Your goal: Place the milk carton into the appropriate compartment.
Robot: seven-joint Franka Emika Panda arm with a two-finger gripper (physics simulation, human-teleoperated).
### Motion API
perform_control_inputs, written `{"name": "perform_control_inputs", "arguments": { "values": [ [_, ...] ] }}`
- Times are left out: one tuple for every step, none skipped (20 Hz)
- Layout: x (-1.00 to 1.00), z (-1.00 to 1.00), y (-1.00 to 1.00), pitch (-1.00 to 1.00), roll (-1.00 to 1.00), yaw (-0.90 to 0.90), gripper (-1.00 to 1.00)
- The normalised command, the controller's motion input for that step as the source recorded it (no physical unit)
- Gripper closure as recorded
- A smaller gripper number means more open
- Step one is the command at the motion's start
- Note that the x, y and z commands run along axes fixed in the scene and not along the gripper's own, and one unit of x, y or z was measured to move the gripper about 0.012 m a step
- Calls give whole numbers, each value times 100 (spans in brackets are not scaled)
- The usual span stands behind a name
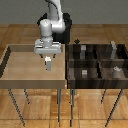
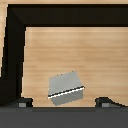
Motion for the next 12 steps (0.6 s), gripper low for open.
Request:
{"name": "perform_control_inputs", "arguments": {
  "values": [
    [0,100,0,0,0,0,-100],
    [100,0,0,0,0,0,-100],
    [0,0,0,0,0,0,-100],
    [100,0,0,0,0,0,-100],
    [100,0,0,0,0,0,-100],
    [100,0,0,0,0,0,-100],
    [0,0,0,0,0,0,-100],
    [0,0,0,0,0,0,-100],
    [-100,0,0,0,0,0,-100],
    [-100,0,0,0,0,0,-100],
    [-100,0,0,0,0,0,-100],
    [0,0,0,0,0,0,-100]
  ]
}}
